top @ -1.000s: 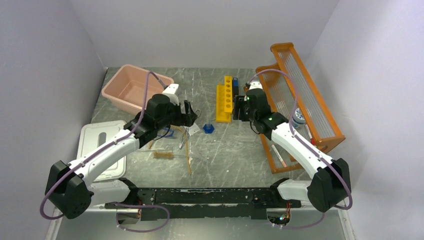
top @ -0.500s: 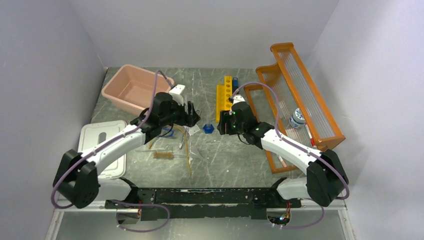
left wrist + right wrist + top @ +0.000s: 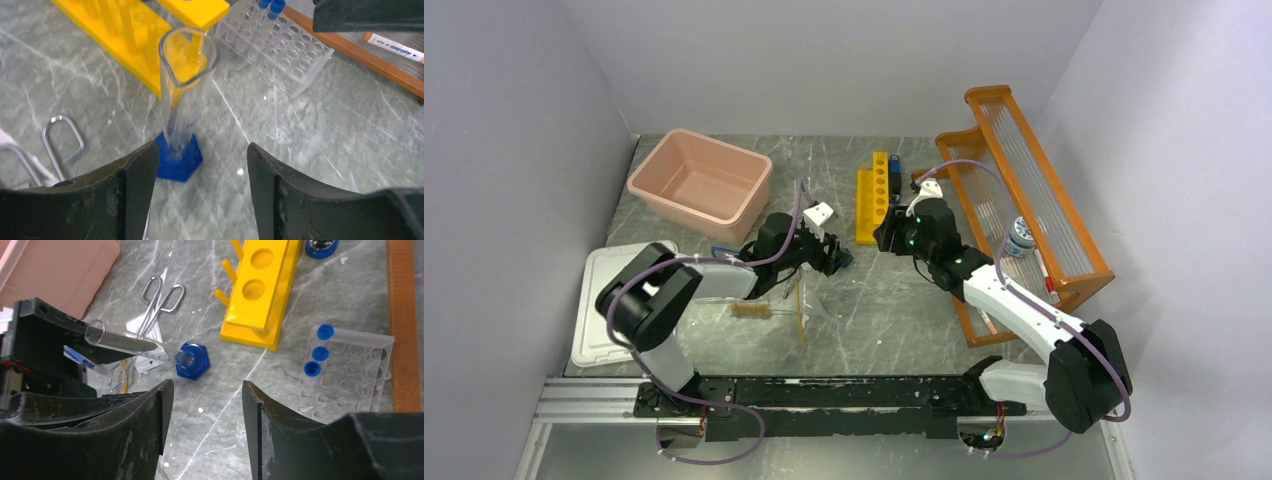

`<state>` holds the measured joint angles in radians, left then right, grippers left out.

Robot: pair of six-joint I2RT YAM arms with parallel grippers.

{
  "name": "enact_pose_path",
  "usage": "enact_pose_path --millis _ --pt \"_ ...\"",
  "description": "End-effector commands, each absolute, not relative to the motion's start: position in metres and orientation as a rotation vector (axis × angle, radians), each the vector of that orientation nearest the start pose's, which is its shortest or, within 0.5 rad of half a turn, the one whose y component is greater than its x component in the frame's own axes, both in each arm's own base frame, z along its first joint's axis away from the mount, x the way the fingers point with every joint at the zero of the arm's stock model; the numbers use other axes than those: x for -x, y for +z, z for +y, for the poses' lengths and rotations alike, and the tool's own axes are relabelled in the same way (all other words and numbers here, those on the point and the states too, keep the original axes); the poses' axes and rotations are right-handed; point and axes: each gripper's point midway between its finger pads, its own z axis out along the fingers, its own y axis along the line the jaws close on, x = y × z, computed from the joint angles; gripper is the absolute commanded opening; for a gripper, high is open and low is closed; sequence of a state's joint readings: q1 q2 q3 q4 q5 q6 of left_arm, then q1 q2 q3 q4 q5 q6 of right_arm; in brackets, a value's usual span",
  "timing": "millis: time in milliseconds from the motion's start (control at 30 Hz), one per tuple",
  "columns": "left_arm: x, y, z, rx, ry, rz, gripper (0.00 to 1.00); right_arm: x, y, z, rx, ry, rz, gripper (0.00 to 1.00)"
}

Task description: Organize the chemistry lab equipment

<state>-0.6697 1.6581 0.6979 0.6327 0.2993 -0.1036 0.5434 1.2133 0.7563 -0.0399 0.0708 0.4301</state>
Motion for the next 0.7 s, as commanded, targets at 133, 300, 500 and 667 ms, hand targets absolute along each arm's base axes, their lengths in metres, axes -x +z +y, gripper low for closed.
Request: enact_pose_path --millis 133,300,500,667 --pt "-0.343 0.13 -0.352 -0.753 -0.821 1.457 0.6 -0.331 0.172 0.18 0.024 0.477 2.051 0.55" --pt "-0.347 0.123 -0.358 -0.753 -0.835 1.44 0.42 -0.338 0.18 0.17 0.002 0.44 2.034 0.55" --pt "-0.355 0.14 -0.359 -0.711 -0.827 1.449 0.06 -0.348 0.189 0.166 -0.015 0.424 2.012 0.54" --pt "-0.369 0.178 -0.357 -0.684 -0.773 1.532 0.05 -0.354 0.194 0.171 -0.009 0.45 2.002 0.54"
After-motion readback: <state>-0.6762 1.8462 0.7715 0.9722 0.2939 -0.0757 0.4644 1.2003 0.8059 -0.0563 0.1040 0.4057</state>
